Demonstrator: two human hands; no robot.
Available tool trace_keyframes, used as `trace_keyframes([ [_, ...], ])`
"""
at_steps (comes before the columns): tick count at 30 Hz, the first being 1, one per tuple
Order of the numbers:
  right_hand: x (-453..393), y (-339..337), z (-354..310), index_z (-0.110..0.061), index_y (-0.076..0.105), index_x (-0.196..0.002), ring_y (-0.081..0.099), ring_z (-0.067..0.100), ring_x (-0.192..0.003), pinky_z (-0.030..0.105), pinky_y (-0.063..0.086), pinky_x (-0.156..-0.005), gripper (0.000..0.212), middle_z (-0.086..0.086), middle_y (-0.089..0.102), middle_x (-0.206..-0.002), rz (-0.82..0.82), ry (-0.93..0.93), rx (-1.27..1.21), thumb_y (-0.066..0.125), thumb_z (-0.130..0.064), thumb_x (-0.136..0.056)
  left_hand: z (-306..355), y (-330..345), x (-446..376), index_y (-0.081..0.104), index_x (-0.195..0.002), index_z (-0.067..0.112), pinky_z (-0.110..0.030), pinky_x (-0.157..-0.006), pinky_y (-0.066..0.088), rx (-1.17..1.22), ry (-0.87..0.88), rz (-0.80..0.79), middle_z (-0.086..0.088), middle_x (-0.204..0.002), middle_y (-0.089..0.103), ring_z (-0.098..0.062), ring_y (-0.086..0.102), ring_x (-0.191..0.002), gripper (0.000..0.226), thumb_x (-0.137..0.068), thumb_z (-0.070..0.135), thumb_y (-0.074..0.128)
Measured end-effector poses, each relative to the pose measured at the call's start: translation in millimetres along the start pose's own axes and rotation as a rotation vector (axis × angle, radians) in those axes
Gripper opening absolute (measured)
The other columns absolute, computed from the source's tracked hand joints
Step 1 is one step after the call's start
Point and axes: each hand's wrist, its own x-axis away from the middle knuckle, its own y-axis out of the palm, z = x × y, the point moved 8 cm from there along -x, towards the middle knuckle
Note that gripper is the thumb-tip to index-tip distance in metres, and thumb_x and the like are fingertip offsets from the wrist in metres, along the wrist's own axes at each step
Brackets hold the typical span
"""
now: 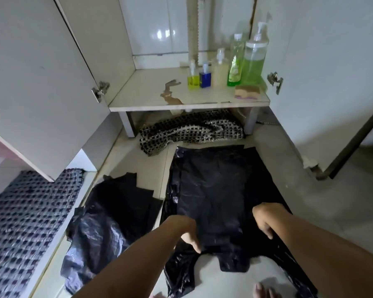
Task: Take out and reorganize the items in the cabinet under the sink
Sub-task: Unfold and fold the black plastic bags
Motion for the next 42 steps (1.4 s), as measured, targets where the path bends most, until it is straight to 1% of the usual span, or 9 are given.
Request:
trace_keyframes([
  [3,1,-59,-22,-0.007,0.059,-0.121,0.062,0.034,-0.107,0.041,0.053,-0.090,0.055,0.012,0.061,-0.123,0.064,-0.089,-0.172,0.079,-0.022,-0.072,-28,-25,2,0.032,-0.146,0.015,-0.042,-0.076,0.057,0.245,-0.120,-0.171,-0.024,-0.143,0.041,-0.038,0.063,-0.106,0.099,-0.068,0.063,0.071],
  [8,60,-190,-112,-0.006,0.060,-0.118,0.063,0.030,-0.103,0.038,0.053,-0.091,0.039,0.014,0.062,-0.118,0.401,-0.429,-0.507,0.065,-0.019,-0.081,-115,-151,55,0.042,-0.138,0.007,-0.038,-0.051,0.057,0.402,-0.109,0.175,-0.020,-0.139,0.044,-0.037,0.063,-0.098,0.082,-0.076,0.052,0.070],
  [17,79,-163,-292,-0.006,0.047,-0.134,0.051,0.030,-0.122,0.036,0.044,-0.100,0.065,0.014,0.051,-0.137,0.209,-0.674,-0.538,0.061,-0.044,-0.084,-257,-110,100,0.051,-0.129,0.002,-0.033,-0.077,0.052,0.121,-0.322,0.327,-0.013,-0.132,0.054,-0.032,0.058,-0.111,0.062,-0.086,0.044,0.064],
  [21,52,-105,-335,-0.011,0.023,-0.147,0.037,0.029,-0.136,0.037,0.036,-0.107,0.089,0.012,0.032,-0.151,0.125,-0.575,-0.636,0.062,-0.053,-0.080,-296,-63,65,0.052,-0.129,-0.001,-0.035,-0.097,0.047,0.239,-0.376,0.130,-0.015,-0.130,0.059,-0.029,0.060,-0.110,0.061,-0.089,0.045,0.059],
  [26,43,-115,-350,-0.021,0.040,-0.084,0.060,0.029,-0.101,0.030,0.041,-0.074,0.019,0.006,0.063,-0.097,0.404,-0.556,-0.813,0.057,-0.028,-0.086,-290,-46,46,0.041,-0.138,-0.005,-0.040,-0.112,0.034,0.436,-0.346,-0.059,-0.013,-0.141,0.051,-0.023,0.051,-0.128,0.044,-0.103,0.021,0.034],
  [31,65,-165,-344,-0.021,0.048,-0.067,0.050,0.019,-0.065,0.018,0.030,-0.048,0.027,-0.002,0.052,-0.069,0.507,-0.691,-0.841,0.071,-0.031,-0.077,-313,-86,80,0.064,-0.107,0.004,-0.028,-0.075,0.049,0.316,-0.386,0.117,-0.004,-0.100,0.074,-0.018,0.060,-0.087,0.032,-0.097,0.032,0.051],
  [33,79,-180,-345,-0.021,0.051,-0.064,0.049,0.013,-0.057,0.023,0.033,-0.049,0.028,-0.003,0.055,-0.068,0.507,-0.767,-0.747,0.071,-0.036,-0.075,-324,-95,93,0.060,-0.079,0.010,-0.029,-0.088,0.049,0.215,-0.429,0.136,0.002,-0.076,0.068,-0.017,0.063,-0.094,0.028,-0.093,0.034,0.059],
  [37,103,-209,-344,-0.010,0.058,-0.067,0.049,0.016,-0.058,0.029,0.038,-0.057,0.029,0.000,0.053,-0.063,0.572,-0.907,-0.659,0.061,-0.032,-0.085,-331,-86,101,0.052,-0.128,0.004,-0.037,-0.084,0.051,0.354,-0.379,0.051,-0.008,-0.133,0.057,-0.028,0.056,-0.121,0.057,-0.087,0.041,0.064],
  [42,129,-238,-336,-0.002,0.061,-0.069,0.052,0.026,-0.065,0.035,0.040,-0.064,0.028,0.011,0.056,-0.065,0.863,-1.028,-0.780,0.058,-0.021,-0.090,-324,-101,114,0.058,-0.121,0.005,-0.024,-0.040,0.049,0.483,-0.258,0.181,-0.016,-0.137,0.051,-0.029,0.058,-0.118,0.043,-0.085,0.025,0.070],
])
